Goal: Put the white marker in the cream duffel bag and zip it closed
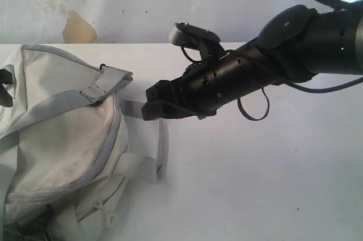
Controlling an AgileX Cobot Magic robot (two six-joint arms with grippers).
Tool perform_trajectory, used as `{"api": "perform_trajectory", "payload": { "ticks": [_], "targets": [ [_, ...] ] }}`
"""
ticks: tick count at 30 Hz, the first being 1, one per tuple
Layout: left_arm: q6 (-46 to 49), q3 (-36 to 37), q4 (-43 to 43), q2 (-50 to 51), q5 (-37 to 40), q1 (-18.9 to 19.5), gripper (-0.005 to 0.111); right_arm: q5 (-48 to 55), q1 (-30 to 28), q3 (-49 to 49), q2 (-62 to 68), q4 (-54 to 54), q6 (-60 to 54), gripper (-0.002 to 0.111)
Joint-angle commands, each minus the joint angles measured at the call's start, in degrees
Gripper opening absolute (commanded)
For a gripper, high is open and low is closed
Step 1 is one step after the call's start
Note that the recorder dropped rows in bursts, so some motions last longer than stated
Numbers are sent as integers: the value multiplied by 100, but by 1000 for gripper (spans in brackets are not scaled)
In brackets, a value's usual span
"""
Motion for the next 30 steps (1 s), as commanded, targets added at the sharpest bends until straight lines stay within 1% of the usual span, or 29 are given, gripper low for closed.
{"api": "perform_trajectory", "payload": {
  "ticks": [1,6,8,9,11,13,16,21,25,28,30],
  "targets": [
    [254,-91,79,21,433,-1,77,107,239,-195,142,132,-60,64],
    [-282,-456,780,21,1447,21,77,386,522,-334,153,121,-74,64],
    [-374,-602,897,21,1943,130,76,541,613,-404,153,108,-207,64],
    [-374,-643,897,21,2118,191,74,596,657,-428,153,108,-301,64],
    [-390,-642,944,-49,2364,331,67,650,728,-453,153,108,-391,64],
    [-379,-524,944,-189,2373,482,57,733,752,-476,153,92,-391,64],
    [-379,-295,865,-563,2344,696,49,807,752,-476,153,92,-391,64],
    [-389,113,771,-1121,2411,1075,50,821,752,-476,153,92,-391,64],
    [-537,559,700,-1277,2442,1439,50,899,752,-476,153,92,-391,64],
    [-468,843,266,-1254,2289,1610,50,914,752,-476,153,92,-391,64],
    [-505,987,64,-1232,2028,1620,50,914,752,-476,153,92,-391,64]
  ]
}}
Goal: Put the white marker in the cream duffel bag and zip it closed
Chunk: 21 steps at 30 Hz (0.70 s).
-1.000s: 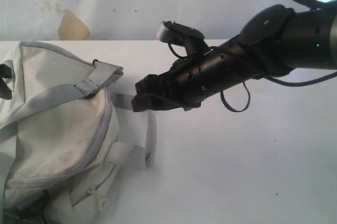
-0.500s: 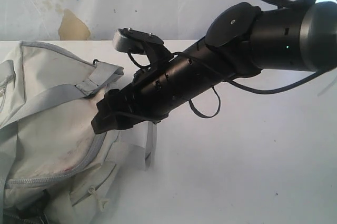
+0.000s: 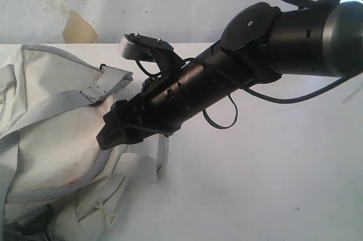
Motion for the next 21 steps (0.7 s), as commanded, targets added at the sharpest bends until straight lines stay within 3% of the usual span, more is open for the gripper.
{"api": "perform_trajectory", "payload": {
  "ticks": [1,10,21],
  "targets": [
    [-36,170,-538,-2,-534,55,50,57,3,-35,-1,23,-61,64],
    [-862,184,-665,603,-1138,55,50,166,3,-35,-1,23,-61,64],
    [-811,184,-643,1214,-1676,55,49,43,3,-35,13,23,-71,64]
  ]
}}
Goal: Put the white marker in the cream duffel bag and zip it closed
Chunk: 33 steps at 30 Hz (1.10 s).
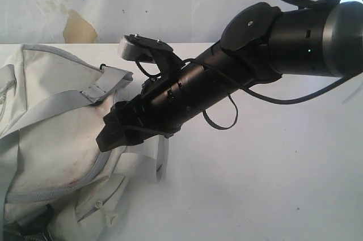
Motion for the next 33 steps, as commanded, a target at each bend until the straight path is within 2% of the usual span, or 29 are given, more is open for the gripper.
{"api": "perform_trajectory", "payload": {
  "ticks": [1,4,6,7,12,13,16,22,27,33],
  "targets": [
    [-16,33,-1,208,-292,5,49,-67,3,-35,13,23,-71,64],
    [-16,33,-49,388,-313,5,41,-100,3,-35,13,23,-60,64],
    [45,33,-62,475,-218,5,18,-173,3,-35,13,34,-34,64],
    [295,33,-62,461,-206,5,0,-220,3,-35,13,46,-75,64],
    [486,-9,-177,111,68,5,0,-236,3,-35,13,130,-230,64],
    [496,-164,-205,-29,398,5,0,-236,16,-35,13,290,-440,64],
    [499,-629,-243,-316,1180,5,0,-293,294,-93,21,967,-1292,64],
    [499,-1444,-591,-606,2048,5,0,-1153,976,-477,95,1269,-1364,61],
    [499,-1823,-645,-606,2476,5,0,-1424,1299,-850,532,1503,-1364,51],
    [498,-2036,-1103,-606,2643,5,0,-1049,1635,-1657,1188,1613,-1189,51]
  ]
}}
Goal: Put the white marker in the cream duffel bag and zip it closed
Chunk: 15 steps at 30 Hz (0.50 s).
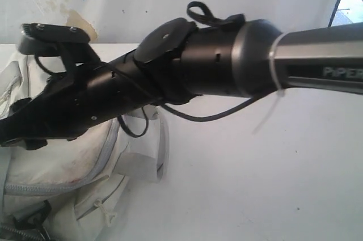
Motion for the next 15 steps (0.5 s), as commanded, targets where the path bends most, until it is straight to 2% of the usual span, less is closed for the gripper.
{"api": "perform_trajectory", "payload": {
  "ticks": [1,11,15],
  "targets": [
    [26,-138,-491,-61,83,5,0,404,217,-659,463,92,168,51],
    [196,-138,-541,-61,79,5,0,507,511,-1957,1318,209,205,51],
    [219,-138,-575,-61,22,5,0,115,665,-2185,1601,327,-311,51]
  ]
}}
